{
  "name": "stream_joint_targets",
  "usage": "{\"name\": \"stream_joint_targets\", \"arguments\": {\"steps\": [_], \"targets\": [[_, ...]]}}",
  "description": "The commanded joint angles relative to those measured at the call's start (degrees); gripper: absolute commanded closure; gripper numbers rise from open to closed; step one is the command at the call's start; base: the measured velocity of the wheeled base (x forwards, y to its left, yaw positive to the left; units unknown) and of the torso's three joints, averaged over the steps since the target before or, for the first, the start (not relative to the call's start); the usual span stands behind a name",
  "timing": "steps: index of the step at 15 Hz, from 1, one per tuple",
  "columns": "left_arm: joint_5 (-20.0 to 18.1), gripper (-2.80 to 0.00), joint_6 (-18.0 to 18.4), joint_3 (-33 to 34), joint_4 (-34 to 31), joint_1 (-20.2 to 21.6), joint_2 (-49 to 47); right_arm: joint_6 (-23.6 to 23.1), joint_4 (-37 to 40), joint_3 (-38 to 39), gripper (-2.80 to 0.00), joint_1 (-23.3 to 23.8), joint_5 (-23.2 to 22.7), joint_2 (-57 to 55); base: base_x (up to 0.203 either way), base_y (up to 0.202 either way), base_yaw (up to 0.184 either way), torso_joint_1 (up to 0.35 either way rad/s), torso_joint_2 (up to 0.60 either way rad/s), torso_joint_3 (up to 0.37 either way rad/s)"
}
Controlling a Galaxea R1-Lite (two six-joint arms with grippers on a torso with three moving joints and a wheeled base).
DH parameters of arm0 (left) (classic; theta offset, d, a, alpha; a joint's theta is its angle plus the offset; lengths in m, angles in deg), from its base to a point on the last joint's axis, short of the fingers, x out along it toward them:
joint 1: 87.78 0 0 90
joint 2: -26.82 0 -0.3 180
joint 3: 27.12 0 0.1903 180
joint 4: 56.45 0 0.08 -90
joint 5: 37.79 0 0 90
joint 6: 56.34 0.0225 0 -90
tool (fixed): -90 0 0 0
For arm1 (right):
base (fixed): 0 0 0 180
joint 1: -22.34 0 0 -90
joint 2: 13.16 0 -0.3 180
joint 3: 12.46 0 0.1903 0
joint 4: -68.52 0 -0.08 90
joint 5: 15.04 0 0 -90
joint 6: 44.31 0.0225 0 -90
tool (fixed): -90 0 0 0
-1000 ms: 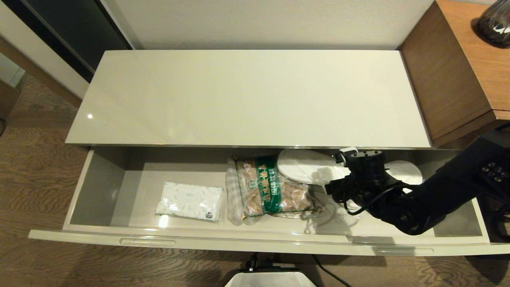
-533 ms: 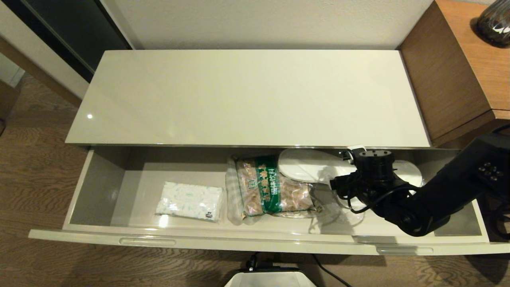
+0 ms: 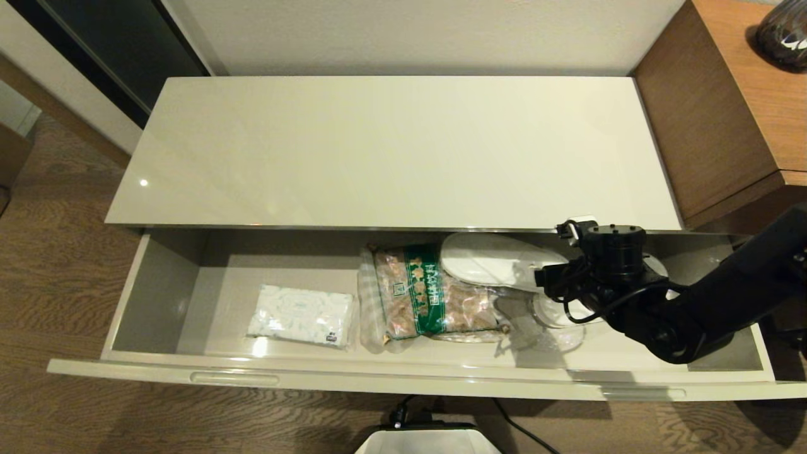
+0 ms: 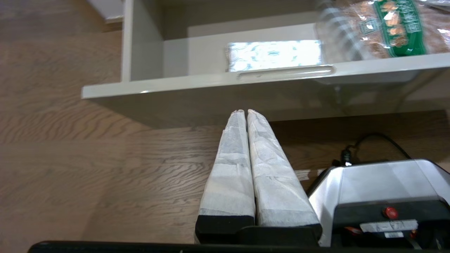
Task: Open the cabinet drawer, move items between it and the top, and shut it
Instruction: Take out the solid drinks from the drawer
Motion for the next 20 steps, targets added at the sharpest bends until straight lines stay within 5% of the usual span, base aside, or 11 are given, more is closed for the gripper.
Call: {"name": "stream_joint_targets", "arguments": {"steps": [1,8,13,20], "targets": [[0.01,0.00,0.05,0.00,-0.04,0.00,-0.09,1.04,0.07,0.08,-2.80,0.33,0.14,0.64,0.000,0.000,0.000,0.000,0.00,0.000],[0.01,0.00,0.05,0.00,-0.04,-0.05,-0.09,1.05,3.14,1.26,-2.80,-2.72,2.09,-0.78,0.000,0.000,0.000,0.000,0.00,0.000],[0.01,0.00,0.05,0.00,-0.04,0.03,-0.09,0.33,3.53,1.47,-2.80,-12.55,12.68,-3.02,0.000,0.000,0.000,0.000,0.00,0.000],[0.01,0.00,0.05,0.00,-0.04,-0.04,-0.09,-0.99,3.25,1.39,-2.80,-13.01,13.23,-3.51,0.000,0.000,0.000,0.000,0.00,0.000]]}}
